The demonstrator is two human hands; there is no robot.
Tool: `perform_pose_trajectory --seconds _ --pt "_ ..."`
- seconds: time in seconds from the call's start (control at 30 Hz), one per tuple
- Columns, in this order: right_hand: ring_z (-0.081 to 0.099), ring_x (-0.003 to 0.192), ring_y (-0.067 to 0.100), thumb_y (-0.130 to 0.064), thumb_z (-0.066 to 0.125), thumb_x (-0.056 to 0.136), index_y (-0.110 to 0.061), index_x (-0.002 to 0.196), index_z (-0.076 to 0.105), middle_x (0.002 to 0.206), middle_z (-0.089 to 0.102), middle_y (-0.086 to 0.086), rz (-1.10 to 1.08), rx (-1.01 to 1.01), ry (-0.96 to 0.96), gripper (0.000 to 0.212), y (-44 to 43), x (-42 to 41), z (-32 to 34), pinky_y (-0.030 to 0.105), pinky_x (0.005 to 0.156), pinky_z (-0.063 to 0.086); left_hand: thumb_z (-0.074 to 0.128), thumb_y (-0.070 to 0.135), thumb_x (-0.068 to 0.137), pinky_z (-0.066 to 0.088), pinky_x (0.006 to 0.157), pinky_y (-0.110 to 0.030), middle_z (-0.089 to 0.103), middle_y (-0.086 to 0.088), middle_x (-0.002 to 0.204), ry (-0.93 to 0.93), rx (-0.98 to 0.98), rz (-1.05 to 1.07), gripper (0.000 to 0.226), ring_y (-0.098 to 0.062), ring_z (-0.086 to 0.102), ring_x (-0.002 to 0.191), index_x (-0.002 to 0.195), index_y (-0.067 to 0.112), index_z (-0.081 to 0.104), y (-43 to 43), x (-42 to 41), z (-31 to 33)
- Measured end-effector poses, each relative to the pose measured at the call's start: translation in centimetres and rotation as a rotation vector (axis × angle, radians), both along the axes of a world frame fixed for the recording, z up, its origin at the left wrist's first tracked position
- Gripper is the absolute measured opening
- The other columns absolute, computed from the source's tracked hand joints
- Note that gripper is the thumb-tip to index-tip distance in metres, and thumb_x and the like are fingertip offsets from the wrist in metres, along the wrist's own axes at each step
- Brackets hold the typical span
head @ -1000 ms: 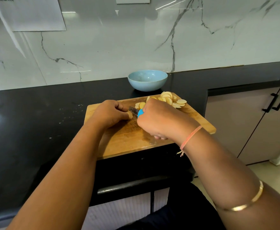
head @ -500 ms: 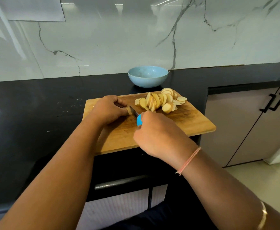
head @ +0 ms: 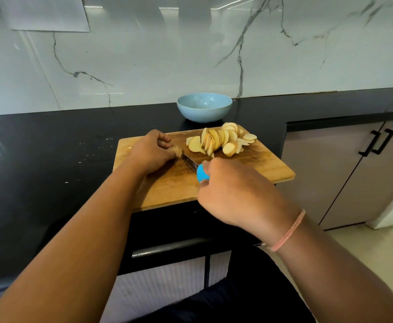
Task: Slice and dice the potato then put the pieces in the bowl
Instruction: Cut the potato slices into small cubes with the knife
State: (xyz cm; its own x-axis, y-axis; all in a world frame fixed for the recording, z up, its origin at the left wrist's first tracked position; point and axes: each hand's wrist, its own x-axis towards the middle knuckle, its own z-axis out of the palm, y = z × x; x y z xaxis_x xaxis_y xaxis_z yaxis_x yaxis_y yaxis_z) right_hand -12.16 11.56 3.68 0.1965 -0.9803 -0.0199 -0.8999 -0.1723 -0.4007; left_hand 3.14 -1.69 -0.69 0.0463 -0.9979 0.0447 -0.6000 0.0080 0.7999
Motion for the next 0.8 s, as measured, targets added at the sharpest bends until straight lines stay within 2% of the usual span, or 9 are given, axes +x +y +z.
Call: perform_pose_trajectory --seconds 0.07,0.13,0.23,0.43,0.53,0.57,0.67,0.8 --pt "0.055 0.095 0.018 -0.024 0.045 0.094 -0.019 0.134 0.048 0.101 0.056 -0.001 -0.026 -0.006 -0.018 0.040 -0.7 -0.4 0.2 0.033 0.086 0.050 0.069 0.018 0.086 0.044 0.069 -0.018 0.062 0.001 0.102 -0.018 -0.011 -0.011 0.029 -0.013 0.059 0.095 0.109 0.020 0.051 0.0 0.2 -0.1" --pt "0.055 0.097 0.018 -0.025 0.045 0.094 -0.020 0.134 0.049 0.115 0.059 0.001 -0.054 -0.022 -0.051 0.041 -1.4 -0.4 0.1 0.033 0.087 0.050 0.069 0.019 0.086 0.044 0.068 -0.017 0.061 0.002 0.103 -0.045 -0.033 -0.013 0.029 -0.011 0.058 0.095 0.109 0.021 0.051 0.1 0.4 -0.3" --pt "0.053 0.094 0.015 -0.028 0.044 0.096 -0.021 0.137 0.046 0.118 0.059 0.001 -0.077 -0.057 -0.091 0.041 -2.0 -0.1 -0.5 0.030 0.084 0.049 0.069 0.022 0.086 0.044 0.066 -0.015 0.059 0.005 0.102 -0.091 -0.069 0.010 0.029 -0.009 0.056 0.091 0.109 0.022 0.051 0.3 0.3 -0.6" --pt "0.058 0.092 0.017 -0.027 0.042 0.097 -0.021 0.139 0.043 0.103 0.057 -0.001 -0.083 -0.046 -0.122 0.042 -2.5 0.9 -1.4 0.034 0.081 0.052 0.069 0.023 0.086 0.039 0.059 -0.011 0.058 0.005 0.103 -0.132 -0.124 0.031 0.034 -0.007 0.054 0.091 0.115 0.018 0.052 0.5 0.0 -0.8" --pt "0.058 0.093 0.017 -0.026 0.041 0.097 -0.020 0.140 0.042 0.106 0.058 0.000 -0.096 -0.037 -0.115 0.044 -2.5 1.1 -1.5 0.033 0.079 0.051 0.070 0.023 0.085 0.039 0.058 -0.011 0.058 0.005 0.104 -0.137 -0.129 0.034 0.035 -0.007 0.054 0.089 0.115 0.018 0.053 0.4 0.0 -0.8" --pt "0.057 0.092 0.017 -0.026 0.041 0.097 -0.020 0.139 0.043 0.102 0.057 0.000 -0.098 -0.036 -0.112 0.043 -2.5 1.2 -1.5 0.032 0.077 0.050 0.070 0.023 0.085 0.039 0.058 -0.012 0.058 0.005 0.104 -0.136 -0.131 0.036 0.035 -0.007 0.054 0.089 0.115 0.018 0.053 0.4 -0.1 -0.9" --pt "0.050 0.085 0.016 -0.023 0.041 0.097 -0.018 0.137 0.045 0.079 0.042 -0.006 -0.093 -0.030 -0.096 0.041 -2.5 1.4 -1.3 0.028 0.071 0.042 0.070 0.023 0.085 0.039 0.058 -0.012 0.059 0.004 0.107 -0.125 -0.135 0.041 0.036 -0.008 0.055 0.092 0.116 0.018 0.052 0.4 -0.1 -0.8" --pt "0.044 0.080 0.014 -0.022 0.041 0.097 -0.017 0.137 0.045 0.075 0.037 -0.007 -0.090 0.012 -0.071 0.040 -2.2 1.3 -1.2 0.026 0.071 0.039 0.070 0.024 0.085 0.040 0.061 -0.011 0.061 0.002 0.110 -0.120 -0.154 0.032 0.038 -0.008 0.056 0.094 0.117 0.018 0.052 0.3 0.0 -1.0"
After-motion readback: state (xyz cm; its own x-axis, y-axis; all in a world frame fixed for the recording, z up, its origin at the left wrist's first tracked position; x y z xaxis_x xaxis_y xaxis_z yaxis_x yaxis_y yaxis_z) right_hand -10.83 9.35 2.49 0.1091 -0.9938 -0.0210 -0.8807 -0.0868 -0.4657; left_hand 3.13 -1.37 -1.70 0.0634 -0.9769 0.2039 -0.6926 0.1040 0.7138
